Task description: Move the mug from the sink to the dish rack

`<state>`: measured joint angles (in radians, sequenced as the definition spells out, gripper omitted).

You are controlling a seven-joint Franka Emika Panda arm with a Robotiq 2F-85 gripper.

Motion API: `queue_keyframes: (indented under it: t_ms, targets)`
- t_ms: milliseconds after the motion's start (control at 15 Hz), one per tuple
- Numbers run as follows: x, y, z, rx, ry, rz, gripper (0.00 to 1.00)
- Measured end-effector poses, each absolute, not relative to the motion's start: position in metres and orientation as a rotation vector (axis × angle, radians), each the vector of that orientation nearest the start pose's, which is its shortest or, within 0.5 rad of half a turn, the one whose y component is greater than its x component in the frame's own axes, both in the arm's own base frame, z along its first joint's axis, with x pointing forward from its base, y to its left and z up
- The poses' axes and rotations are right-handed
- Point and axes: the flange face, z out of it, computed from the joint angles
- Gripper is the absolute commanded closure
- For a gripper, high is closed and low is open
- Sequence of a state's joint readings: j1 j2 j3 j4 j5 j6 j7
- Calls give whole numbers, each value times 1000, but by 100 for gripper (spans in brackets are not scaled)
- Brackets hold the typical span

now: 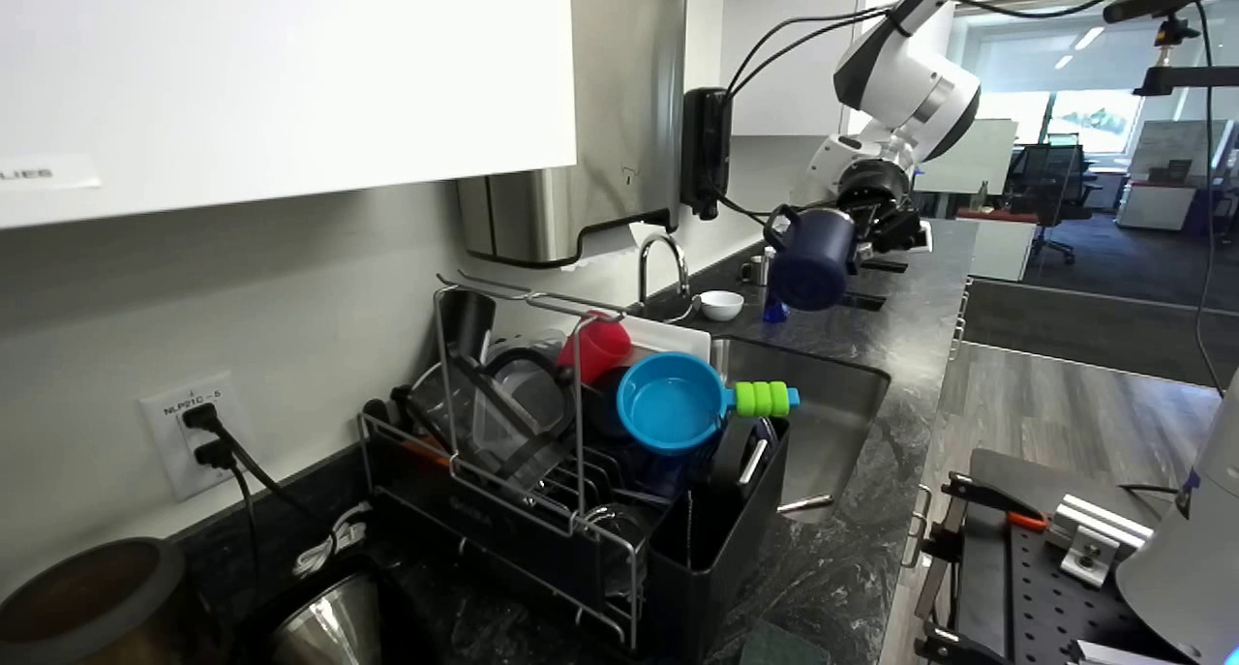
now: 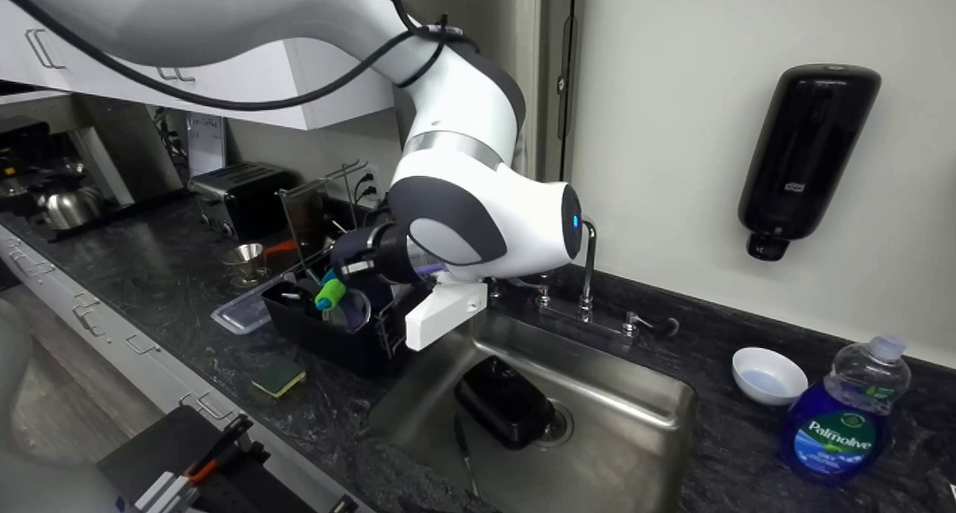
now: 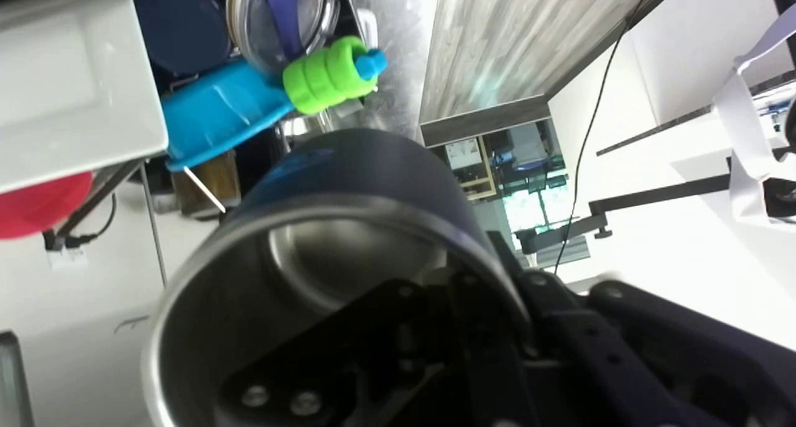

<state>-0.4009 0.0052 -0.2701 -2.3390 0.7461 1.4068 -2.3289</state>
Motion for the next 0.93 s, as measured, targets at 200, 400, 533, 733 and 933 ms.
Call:
queue_keyframes:
  t_ms: [200,400,533,733,933]
  targets:
    - [358,-179,339,-1515,-1330,-894,98]
    - [343,-160,334,-1430,-1313,-971,98]
    - [332,-144,331,-1373,-1296,-1003,98]
    - [317,-122,328,-1297,-1278,-1025,98]
    - [305,-103,327,-1238,-1267,-1046,98]
